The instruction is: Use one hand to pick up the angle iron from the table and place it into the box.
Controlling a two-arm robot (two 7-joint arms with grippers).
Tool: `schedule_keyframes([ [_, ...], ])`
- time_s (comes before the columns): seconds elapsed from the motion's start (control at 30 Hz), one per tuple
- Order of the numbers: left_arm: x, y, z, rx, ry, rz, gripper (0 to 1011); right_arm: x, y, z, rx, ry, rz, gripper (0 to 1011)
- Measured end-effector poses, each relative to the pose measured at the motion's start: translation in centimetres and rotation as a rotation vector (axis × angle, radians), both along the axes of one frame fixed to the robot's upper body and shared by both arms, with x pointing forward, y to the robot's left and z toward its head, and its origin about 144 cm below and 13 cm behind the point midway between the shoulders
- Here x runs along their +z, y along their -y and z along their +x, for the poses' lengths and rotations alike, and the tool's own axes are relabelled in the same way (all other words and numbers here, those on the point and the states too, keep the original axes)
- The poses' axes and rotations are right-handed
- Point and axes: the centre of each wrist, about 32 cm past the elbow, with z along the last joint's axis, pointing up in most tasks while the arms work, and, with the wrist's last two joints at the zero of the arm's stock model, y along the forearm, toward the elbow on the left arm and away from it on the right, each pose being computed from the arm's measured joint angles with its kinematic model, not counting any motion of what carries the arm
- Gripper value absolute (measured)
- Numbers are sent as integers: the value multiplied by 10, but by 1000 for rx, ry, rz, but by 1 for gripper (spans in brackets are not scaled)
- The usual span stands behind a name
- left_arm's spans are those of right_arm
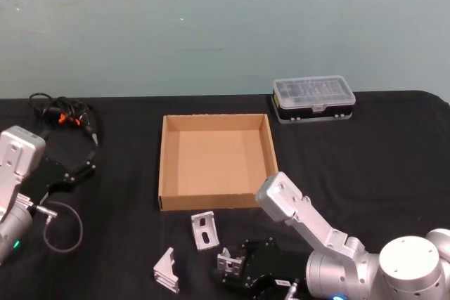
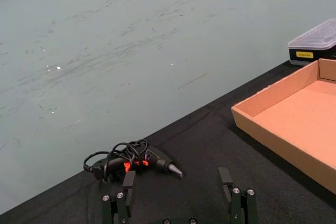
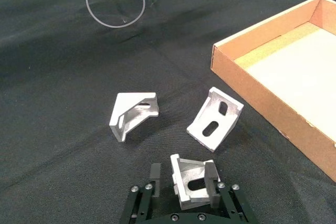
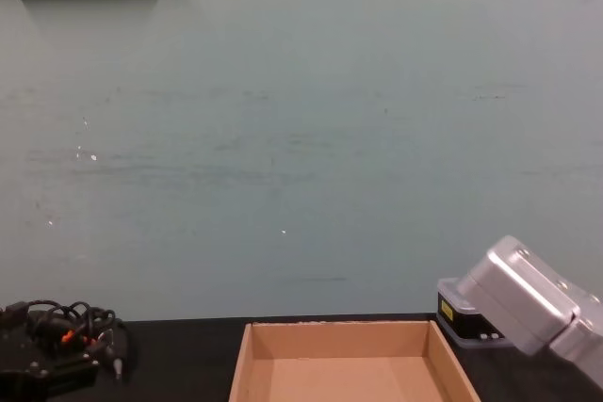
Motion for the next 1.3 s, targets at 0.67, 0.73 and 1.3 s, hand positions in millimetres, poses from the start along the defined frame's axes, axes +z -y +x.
schedule_keyframes([
  [0.67,0,0,0,0,0,0,1000,0,0,0,0,0,0,103],
  [0.73,0,0,0,0,0,0,1000,0,1,0,-1,1,1,103],
  [1.3,0,0,0,0,0,0,1000,47,18,18,-74,132,165,101],
])
